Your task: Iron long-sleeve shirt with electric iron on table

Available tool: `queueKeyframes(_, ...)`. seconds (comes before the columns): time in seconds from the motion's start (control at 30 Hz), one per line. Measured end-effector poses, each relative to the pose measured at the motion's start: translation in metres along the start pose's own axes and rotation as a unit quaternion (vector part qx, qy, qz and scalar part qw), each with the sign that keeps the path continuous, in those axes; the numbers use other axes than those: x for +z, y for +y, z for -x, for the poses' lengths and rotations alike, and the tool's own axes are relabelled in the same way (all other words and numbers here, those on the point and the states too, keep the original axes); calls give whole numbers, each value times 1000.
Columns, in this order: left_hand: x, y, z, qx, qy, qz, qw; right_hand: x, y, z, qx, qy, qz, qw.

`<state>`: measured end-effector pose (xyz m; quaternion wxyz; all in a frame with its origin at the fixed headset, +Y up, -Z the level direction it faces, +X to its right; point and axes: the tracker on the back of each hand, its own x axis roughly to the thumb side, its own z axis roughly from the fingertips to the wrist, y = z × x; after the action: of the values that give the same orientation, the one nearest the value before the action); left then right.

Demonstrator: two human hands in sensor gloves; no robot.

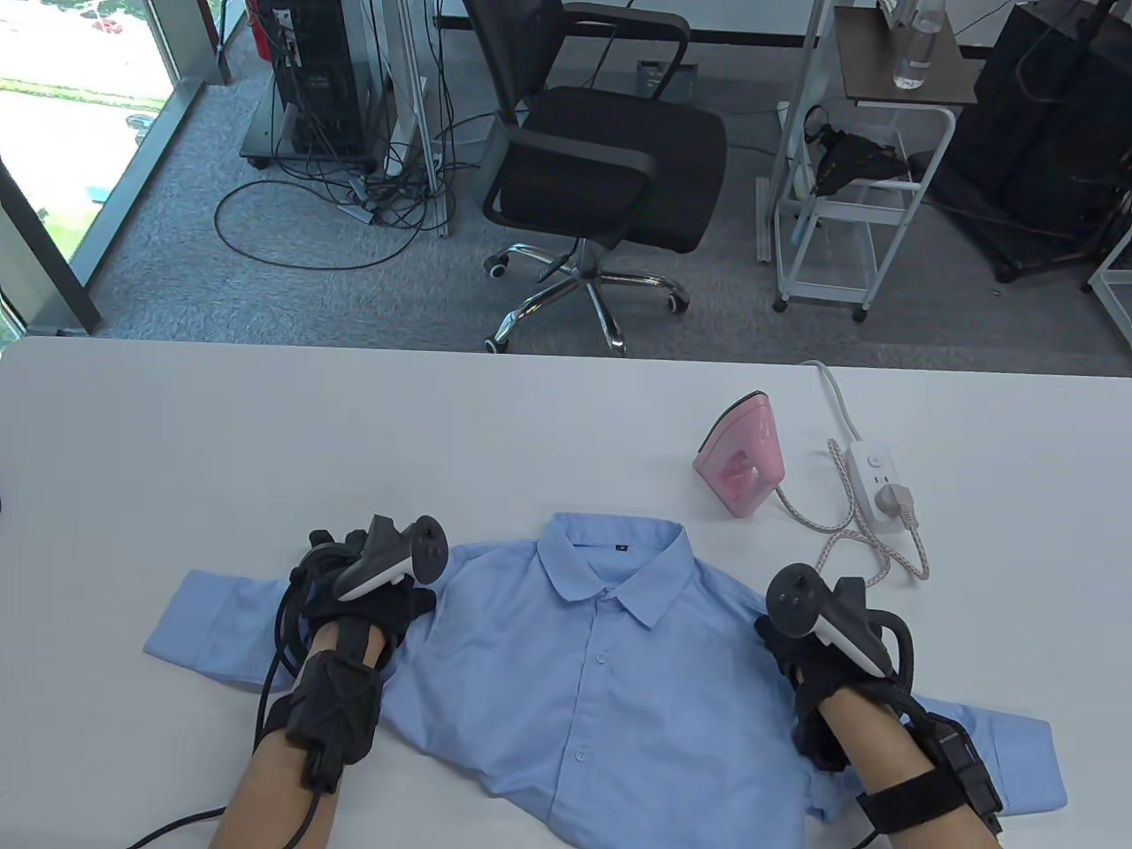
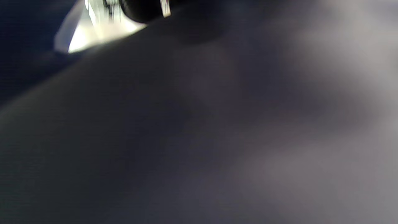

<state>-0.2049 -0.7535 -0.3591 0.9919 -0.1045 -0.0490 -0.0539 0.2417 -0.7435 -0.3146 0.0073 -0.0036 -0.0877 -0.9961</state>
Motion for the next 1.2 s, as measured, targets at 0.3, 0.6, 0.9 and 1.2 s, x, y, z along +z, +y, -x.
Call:
queueKeyframes(0.3, 113, 161, 43, 69, -44, -55, 995, 106, -122, 1, -109, -112, 164, 974)
queueKeyframes(0.6, 50, 279, 89, 74, 128, -232, 962, 2, -242, -32, -169, 1, 247, 954)
queueKeyframes(0.9, -5, 191, 88, 145, 74, -161, 974, -42, -180, -42, -100, -3, 244, 965)
queueKeyframes(1.2, 73, 83, 29, 117, -197, 151, 962, 100, -50, -121, -3, -366, 76, 928)
